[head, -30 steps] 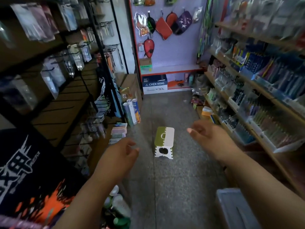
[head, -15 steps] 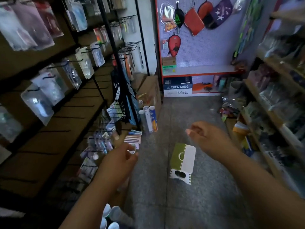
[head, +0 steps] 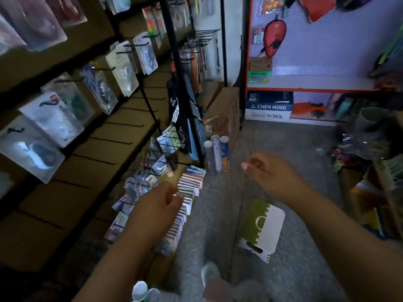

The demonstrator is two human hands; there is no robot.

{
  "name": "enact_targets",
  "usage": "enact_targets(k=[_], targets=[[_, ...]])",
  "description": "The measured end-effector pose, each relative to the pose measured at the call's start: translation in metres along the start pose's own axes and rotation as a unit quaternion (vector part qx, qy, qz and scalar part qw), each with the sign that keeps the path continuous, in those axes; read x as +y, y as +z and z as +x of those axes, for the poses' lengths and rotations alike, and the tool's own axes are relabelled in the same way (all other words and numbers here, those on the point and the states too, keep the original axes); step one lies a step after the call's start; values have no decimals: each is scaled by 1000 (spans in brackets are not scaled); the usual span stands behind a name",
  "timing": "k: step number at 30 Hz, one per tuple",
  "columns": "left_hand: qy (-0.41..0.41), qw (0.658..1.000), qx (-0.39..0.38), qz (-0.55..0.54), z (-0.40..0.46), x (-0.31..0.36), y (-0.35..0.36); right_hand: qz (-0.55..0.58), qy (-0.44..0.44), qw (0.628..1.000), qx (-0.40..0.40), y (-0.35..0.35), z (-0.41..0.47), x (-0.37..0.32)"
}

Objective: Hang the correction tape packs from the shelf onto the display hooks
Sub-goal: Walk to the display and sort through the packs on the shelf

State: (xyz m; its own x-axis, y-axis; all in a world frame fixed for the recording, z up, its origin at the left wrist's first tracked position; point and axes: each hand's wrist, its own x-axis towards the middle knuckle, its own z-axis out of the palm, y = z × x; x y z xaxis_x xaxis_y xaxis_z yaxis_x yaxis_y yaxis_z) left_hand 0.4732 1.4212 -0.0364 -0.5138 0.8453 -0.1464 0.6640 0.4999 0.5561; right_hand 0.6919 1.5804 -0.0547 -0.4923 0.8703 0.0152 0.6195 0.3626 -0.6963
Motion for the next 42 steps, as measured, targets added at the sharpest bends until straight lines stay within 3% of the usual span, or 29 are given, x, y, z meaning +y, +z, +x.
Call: enact_targets(k=[13, 28, 34, 42], targets=[[4, 999, 7, -35, 163, -24, -47, -40, -58, 997, 19, 24, 173, -59], [-22, 999, 13, -40, 281, -34, -60, -41, -99, 994, -26, 51, 312, -83], [-74, 993, 67, -58, 330, -34, -64, -25, -163, 981, -107, 76, 397, -94], [-186, 966, 144, -106, 378, -12, -49, -17, -311, 920, -240, 99, 505, -119]])
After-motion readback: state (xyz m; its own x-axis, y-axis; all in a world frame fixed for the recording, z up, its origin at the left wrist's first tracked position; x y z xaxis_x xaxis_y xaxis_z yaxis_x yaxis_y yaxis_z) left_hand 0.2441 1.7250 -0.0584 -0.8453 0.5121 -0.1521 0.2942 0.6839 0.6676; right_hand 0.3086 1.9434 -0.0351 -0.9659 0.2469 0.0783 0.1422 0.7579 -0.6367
